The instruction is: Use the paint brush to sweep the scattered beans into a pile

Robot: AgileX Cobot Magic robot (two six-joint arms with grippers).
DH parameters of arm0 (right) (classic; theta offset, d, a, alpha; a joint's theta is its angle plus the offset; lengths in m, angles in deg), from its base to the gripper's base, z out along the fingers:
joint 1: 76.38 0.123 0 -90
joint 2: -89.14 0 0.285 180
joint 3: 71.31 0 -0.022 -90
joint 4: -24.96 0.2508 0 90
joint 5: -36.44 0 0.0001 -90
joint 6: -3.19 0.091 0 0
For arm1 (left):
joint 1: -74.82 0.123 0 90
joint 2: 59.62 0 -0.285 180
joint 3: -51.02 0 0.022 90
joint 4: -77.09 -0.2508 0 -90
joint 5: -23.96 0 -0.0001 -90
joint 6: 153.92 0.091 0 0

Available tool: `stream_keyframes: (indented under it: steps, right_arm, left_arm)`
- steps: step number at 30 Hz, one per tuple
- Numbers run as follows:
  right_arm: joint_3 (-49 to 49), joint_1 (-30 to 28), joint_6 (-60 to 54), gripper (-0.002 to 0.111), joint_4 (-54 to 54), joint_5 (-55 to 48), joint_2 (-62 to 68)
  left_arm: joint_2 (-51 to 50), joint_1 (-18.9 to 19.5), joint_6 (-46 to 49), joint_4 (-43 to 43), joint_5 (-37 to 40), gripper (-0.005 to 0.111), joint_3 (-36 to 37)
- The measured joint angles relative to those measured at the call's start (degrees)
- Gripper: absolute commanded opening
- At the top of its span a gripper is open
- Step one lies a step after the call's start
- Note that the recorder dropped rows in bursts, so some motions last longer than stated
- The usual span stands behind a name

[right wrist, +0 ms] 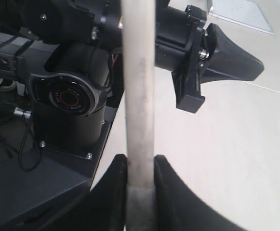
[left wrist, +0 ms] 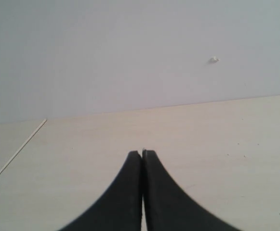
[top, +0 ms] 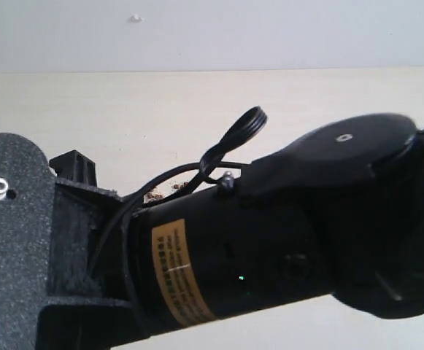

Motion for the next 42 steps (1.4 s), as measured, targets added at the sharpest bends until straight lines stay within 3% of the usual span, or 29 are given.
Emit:
stream_keyframes:
  steps: [11, 21, 27, 42]
  right_arm:
    - [-0.1, 0.0, -26.5, 0.000, 36.2, 9.8, 8.8]
    - [-10.9, 0.0, -47.5, 0.000, 66.9, 39.4, 13.4]
    - [-13.6, 0.0, -50.8, 0.000, 72.7, 44.2, 17.0]
    - [-13.5, 0.0, -52.5, 0.000, 76.0, 44.5, 20.0]
  left_arm:
    - [0.0, 0.0, 0.0, 0.0, 0.0, 0.000, 0.0]
    - [0.0, 0.0, 0.0, 0.0, 0.0, 0.000, 0.0]
    - [0.0, 0.0, 0.0, 0.0, 0.0, 0.000, 0.0]
    - [0.0, 0.0, 0.0, 0.0, 0.0, 0.000, 0.0]
